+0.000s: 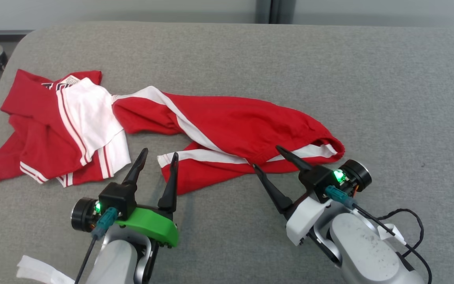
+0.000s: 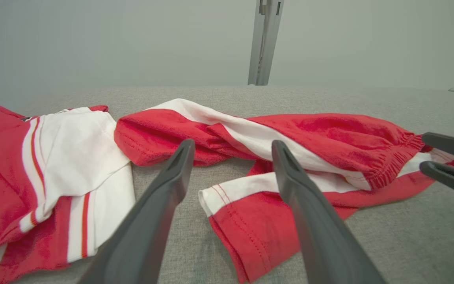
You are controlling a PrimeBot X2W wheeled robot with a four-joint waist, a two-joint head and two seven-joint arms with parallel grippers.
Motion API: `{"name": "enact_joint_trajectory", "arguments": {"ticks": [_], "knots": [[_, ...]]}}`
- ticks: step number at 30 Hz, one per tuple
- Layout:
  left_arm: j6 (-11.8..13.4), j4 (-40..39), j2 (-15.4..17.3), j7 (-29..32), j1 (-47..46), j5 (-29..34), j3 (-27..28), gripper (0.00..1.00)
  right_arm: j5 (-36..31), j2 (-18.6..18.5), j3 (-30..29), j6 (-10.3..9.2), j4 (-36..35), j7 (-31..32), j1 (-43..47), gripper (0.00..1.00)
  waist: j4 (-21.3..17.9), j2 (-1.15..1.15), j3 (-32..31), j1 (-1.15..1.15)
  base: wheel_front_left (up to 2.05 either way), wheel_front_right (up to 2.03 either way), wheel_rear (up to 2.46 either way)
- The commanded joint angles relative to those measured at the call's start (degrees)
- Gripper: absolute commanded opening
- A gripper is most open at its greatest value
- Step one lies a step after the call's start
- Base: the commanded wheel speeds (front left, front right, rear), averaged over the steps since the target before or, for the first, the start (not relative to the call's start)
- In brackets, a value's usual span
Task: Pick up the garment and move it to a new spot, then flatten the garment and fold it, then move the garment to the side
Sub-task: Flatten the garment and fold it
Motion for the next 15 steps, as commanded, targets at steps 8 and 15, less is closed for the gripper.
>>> {"name": "enact_joint_trajectory", "arguments": {"ticks": [8,15], "knots": [[-0.4,0.6,-0.6,0.0,2.7,-0.1,0.3,1.0,-2.3,-0.3,0.9,-0.1,7.4,0.0,-4.4,1.0,4.5,0.0,1.3,0.0,0.0,0.0,0.0],[-0.5,0.2,-0.6,0.0,2.2,-1.6,-0.7,1.0,-5.1,-0.2,-2.2,-0.1,10.4,0.0,-5.9,0.97,5.4,0.0,2.1,0.0,0.0,0.0,0.0]]}}
